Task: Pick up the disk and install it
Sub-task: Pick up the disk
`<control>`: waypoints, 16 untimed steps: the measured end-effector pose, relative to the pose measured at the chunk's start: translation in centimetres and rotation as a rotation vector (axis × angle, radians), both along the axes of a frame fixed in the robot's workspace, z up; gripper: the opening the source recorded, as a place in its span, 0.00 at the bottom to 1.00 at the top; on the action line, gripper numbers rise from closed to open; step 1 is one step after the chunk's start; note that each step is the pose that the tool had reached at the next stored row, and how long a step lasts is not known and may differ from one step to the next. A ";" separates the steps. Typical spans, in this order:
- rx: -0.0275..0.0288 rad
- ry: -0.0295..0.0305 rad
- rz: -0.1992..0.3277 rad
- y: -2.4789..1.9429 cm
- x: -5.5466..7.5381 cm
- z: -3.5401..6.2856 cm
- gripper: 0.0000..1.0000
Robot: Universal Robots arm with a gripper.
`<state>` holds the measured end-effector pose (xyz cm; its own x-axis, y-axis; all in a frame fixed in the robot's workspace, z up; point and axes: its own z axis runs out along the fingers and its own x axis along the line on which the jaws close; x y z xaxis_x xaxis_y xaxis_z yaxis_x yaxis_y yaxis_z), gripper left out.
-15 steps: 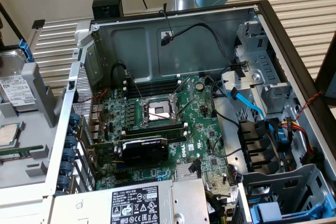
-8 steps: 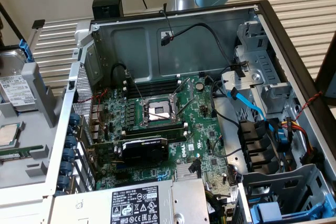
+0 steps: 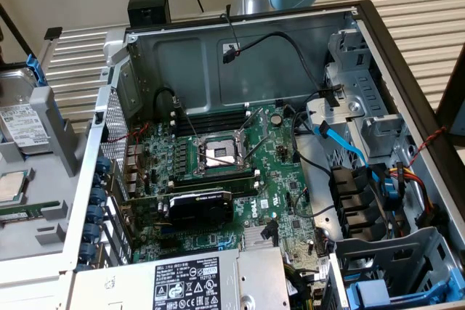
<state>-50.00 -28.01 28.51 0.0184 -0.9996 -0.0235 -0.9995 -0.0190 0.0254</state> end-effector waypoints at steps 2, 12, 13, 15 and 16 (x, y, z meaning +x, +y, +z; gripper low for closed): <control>0.0001 -0.0003 0.000 0.00 0.0 -0.10 0.62; 0.0129 0.0009 -0.004 -0.38 0.1 -0.22 0.62; 0.0172 0.0010 -0.005 -0.39 0.1 -0.24 0.62; 0.0273 0.0019 -0.007 -0.41 0.1 -0.29 0.62; 0.0308 0.0029 -0.008 -0.42 0.1 -0.30 0.62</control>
<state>-49.90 -28.43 28.21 0.0105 -0.9985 -0.0543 -0.9995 -0.0121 0.0279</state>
